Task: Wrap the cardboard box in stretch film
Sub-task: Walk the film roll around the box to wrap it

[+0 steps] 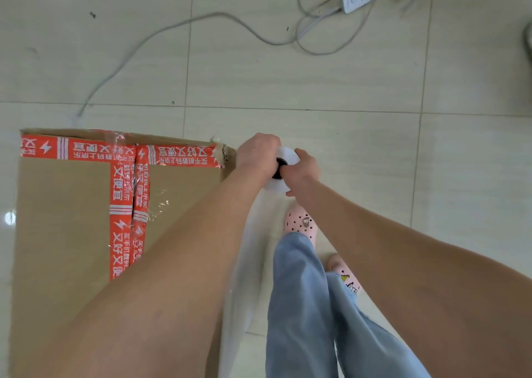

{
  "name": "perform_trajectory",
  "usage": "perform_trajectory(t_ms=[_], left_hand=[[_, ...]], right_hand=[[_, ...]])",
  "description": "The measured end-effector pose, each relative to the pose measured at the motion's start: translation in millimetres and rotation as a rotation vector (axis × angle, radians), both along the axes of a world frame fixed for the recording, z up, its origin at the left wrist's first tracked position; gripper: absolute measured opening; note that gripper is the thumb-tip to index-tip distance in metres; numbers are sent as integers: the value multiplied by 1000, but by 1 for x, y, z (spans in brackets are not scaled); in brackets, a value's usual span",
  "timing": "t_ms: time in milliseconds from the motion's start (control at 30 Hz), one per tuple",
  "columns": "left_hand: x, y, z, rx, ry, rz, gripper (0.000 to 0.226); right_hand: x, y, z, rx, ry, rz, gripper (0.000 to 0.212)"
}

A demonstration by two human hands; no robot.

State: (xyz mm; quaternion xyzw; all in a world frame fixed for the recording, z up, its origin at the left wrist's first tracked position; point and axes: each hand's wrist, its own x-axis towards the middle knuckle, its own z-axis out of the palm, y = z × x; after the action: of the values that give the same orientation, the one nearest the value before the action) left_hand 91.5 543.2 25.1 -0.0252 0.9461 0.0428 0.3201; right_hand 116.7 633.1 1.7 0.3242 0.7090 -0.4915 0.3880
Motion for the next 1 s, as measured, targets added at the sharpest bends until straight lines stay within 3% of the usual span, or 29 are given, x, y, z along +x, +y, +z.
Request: perform_trajectory(t_ms=[133, 333, 400, 467, 567, 700, 867, 1000], left_hand=[[-15, -8, 6, -70, 4, -30, 4], [-33, -30, 5, -260, 66, -106, 20], [-39, -37, 8, -311, 48, -103, 20], [-42, -39, 10, -313, 21, -114, 13], [-48, -37, 8, -242, -30, -120, 10], [-61, -36, 6, -77, -85, -33, 27], [-74, -51, 9, -40, -94, 110, 3], [-78, -70, 7, -1, -101, 341, 27]], right_hand=[[-18, -4, 3, 104, 101, 116, 61], [-44, -16, 5, 91, 268, 272, 57], [-40, -24, 5, 80, 202, 172, 62], [-35, -29, 5, 39, 7, 72, 70], [-37, -31, 6, -117, -199, -58, 53], [-53, -35, 2, -5, -38, 99, 32], [-80, -43, 4, 96, 120, 363, 27], [-104, -55, 9, 155, 256, 550, 24]])
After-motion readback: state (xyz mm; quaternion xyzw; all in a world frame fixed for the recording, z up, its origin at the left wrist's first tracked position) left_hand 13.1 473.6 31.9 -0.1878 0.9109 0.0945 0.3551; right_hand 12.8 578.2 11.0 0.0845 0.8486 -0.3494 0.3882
